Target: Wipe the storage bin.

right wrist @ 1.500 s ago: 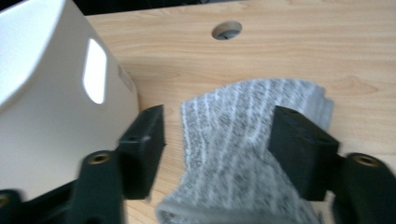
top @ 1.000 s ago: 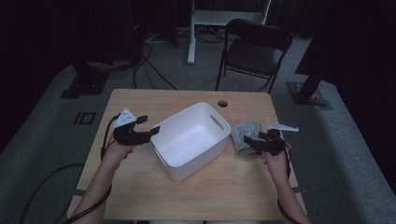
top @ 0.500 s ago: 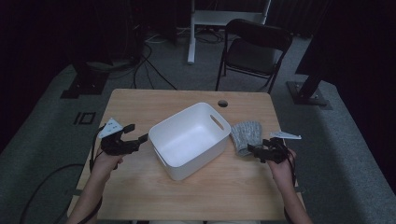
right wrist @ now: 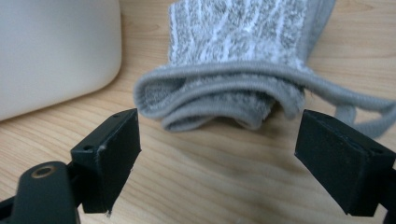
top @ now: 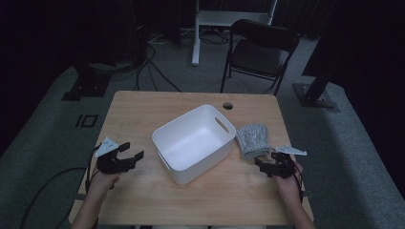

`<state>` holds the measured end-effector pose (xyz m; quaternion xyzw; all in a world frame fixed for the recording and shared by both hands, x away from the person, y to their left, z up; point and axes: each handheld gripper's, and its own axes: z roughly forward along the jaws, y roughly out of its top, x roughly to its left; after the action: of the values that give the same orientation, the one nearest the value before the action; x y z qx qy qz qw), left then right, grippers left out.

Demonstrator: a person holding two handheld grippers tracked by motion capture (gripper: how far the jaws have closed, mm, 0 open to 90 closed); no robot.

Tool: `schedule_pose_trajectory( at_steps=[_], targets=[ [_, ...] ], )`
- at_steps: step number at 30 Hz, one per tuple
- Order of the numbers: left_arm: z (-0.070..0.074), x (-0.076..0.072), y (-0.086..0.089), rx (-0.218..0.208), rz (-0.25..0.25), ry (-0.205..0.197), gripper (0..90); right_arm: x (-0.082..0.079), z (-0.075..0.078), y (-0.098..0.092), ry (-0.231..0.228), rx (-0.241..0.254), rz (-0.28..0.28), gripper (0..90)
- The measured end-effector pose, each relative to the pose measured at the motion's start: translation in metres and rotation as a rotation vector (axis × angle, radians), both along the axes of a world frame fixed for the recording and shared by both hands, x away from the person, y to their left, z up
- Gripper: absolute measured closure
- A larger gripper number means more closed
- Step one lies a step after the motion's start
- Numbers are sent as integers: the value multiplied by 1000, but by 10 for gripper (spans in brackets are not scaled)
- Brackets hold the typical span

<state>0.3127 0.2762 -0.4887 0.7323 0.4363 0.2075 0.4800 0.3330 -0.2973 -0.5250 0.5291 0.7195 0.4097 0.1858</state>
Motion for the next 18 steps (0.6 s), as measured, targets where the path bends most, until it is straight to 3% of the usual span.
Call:
schedule_pose_trajectory(
  at_steps=[4, 11, 18],
  targets=[
    [-11, -3, 0, 5, 33, 25, 249, -6, -3, -2, 3, 11, -8, 137],
    [-23, -7, -1, 25, 77, 45, 222, -17, -7, -6, 14, -6, -30, 137],
    [-35, -11, -2, 42, 105, 92, 186, -31, -12, -12, 30, -30, -66, 121]
  ],
)
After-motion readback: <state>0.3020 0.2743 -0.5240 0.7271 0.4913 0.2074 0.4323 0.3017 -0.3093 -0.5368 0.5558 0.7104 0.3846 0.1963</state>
